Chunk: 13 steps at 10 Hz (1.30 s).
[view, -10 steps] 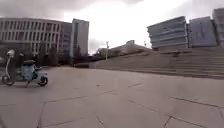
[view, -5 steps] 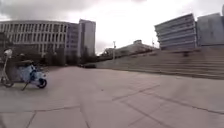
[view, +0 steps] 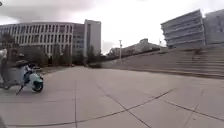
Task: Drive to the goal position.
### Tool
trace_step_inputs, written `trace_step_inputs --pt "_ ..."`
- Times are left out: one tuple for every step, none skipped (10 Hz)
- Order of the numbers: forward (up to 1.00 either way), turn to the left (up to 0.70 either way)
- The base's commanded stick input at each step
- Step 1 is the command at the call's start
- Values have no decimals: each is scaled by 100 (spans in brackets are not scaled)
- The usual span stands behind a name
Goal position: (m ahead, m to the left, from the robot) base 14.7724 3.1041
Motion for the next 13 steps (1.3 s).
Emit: trace_step_inputs --pt "100 0" --pt "100 0" --pt "100 0" --pt "100 0" --pt "100 0" --pt "100 0" --pt "100 0" --pt "100 0" --pt "100 0" --pt "100 0" --pt "100 0" --pt "100 0" --pt "100 4"
